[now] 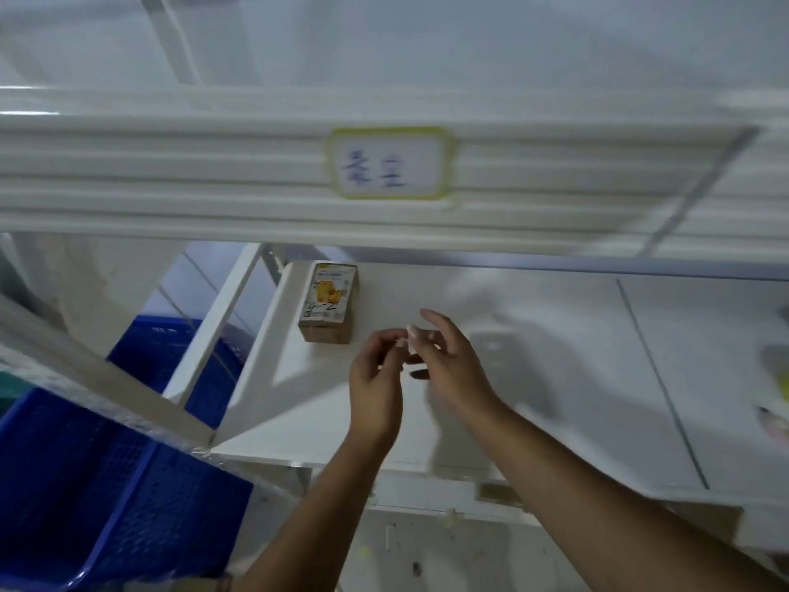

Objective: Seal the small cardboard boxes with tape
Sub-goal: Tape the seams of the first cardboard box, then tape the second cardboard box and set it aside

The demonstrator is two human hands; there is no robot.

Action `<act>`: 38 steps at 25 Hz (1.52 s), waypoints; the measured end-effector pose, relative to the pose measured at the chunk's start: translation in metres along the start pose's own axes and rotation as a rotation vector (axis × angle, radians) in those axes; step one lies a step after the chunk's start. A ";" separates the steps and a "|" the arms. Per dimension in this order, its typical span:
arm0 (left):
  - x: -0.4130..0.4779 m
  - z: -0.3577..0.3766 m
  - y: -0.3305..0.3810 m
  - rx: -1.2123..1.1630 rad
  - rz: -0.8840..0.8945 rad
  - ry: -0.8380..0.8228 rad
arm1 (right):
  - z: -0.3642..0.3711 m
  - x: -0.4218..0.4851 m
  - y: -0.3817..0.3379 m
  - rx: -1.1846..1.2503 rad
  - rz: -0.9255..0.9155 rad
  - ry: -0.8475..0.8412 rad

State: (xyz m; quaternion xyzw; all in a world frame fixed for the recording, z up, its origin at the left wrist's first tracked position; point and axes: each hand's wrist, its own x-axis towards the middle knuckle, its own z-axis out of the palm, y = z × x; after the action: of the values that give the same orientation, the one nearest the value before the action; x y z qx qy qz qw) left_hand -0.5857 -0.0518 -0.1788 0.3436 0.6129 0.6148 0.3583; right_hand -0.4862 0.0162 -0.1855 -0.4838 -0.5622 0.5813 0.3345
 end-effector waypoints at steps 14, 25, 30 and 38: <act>-0.169 0.325 0.034 -0.036 -0.144 -0.398 | -0.357 -0.197 0.002 0.161 -0.034 0.377; -0.241 0.497 0.044 0.024 -0.113 -0.425 | -0.559 -0.225 0.021 0.121 0.038 0.379; -0.215 0.517 0.018 0.138 -0.115 -0.410 | -0.592 -0.199 0.045 0.115 0.101 0.405; -0.175 0.621 -0.024 0.986 0.530 -0.608 | -0.647 -0.168 0.076 0.024 0.298 0.442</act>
State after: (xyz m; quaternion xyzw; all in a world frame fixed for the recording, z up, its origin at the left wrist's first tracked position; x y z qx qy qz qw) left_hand 0.0382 0.1125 -0.1920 0.7673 0.5890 0.2031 0.1518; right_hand 0.1848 0.0617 -0.1639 -0.6725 -0.3911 0.5109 0.3657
